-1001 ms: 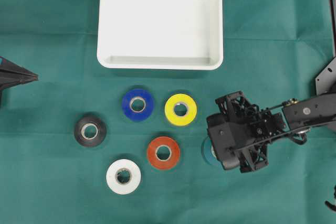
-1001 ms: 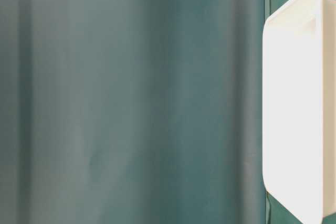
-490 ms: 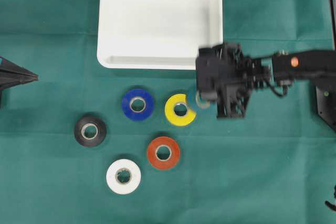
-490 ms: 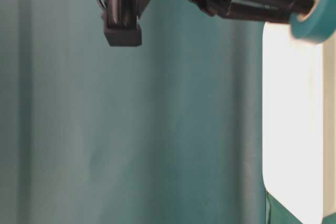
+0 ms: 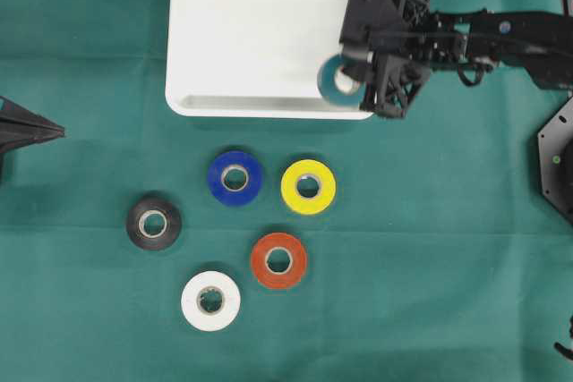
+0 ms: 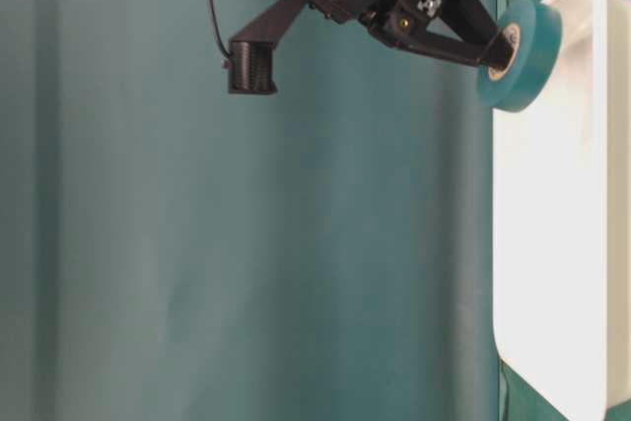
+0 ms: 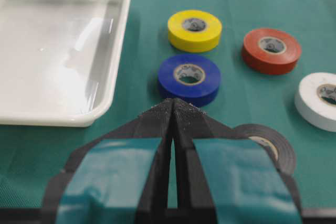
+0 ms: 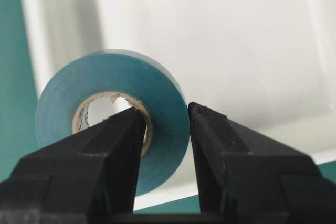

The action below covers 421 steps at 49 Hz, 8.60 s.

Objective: Put the tape into the white case with the right arm.
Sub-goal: 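Lift the teal roll and carry it into the white tray, then release the teal roll and retract the right gripper to the side, then move the right gripper over the yellow tape roll, then grip the yellow roll through its hole and lift it, then carry the yellow roll into the tray's upper right and release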

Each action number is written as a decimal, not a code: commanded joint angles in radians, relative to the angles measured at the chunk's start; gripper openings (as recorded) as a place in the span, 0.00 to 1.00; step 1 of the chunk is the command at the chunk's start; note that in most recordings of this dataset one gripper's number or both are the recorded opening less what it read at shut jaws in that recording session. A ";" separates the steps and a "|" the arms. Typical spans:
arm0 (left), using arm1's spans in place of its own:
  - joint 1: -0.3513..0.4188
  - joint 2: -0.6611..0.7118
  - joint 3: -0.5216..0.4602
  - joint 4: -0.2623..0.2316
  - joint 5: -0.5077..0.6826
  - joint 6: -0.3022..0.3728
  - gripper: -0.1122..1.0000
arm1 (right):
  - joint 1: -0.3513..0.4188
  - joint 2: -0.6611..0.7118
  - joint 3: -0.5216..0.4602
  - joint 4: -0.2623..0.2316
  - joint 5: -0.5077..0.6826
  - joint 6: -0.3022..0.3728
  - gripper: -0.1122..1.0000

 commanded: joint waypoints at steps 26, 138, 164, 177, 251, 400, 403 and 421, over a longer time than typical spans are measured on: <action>0.000 0.009 -0.008 -0.002 -0.005 0.002 0.10 | -0.032 0.020 -0.028 -0.003 -0.015 0.005 0.11; 0.002 0.008 0.000 0.000 -0.005 0.000 0.10 | 0.351 -0.853 0.658 -0.002 -0.160 0.054 0.65; 0.002 0.008 0.000 -0.002 -0.005 0.000 0.10 | 0.379 -0.699 0.598 -0.023 -0.230 0.040 0.65; 0.003 0.006 0.000 -0.002 -0.005 0.002 0.10 | 0.397 -0.506 0.488 -0.101 -0.299 0.048 0.65; 0.005 0.003 0.011 -0.002 -0.005 0.003 0.10 | 0.457 0.149 -0.040 -0.106 -0.186 0.055 0.65; 0.008 0.003 0.017 0.000 -0.005 0.000 0.10 | 0.124 0.107 -0.221 -0.115 0.103 0.069 0.12; 0.009 0.003 0.017 -0.002 -0.005 0.002 0.10 | 0.081 0.107 -0.222 -0.115 0.100 0.069 0.12; 0.009 0.003 0.018 -0.002 -0.005 0.002 0.10 | -0.078 0.144 -0.221 -0.115 0.069 0.066 0.12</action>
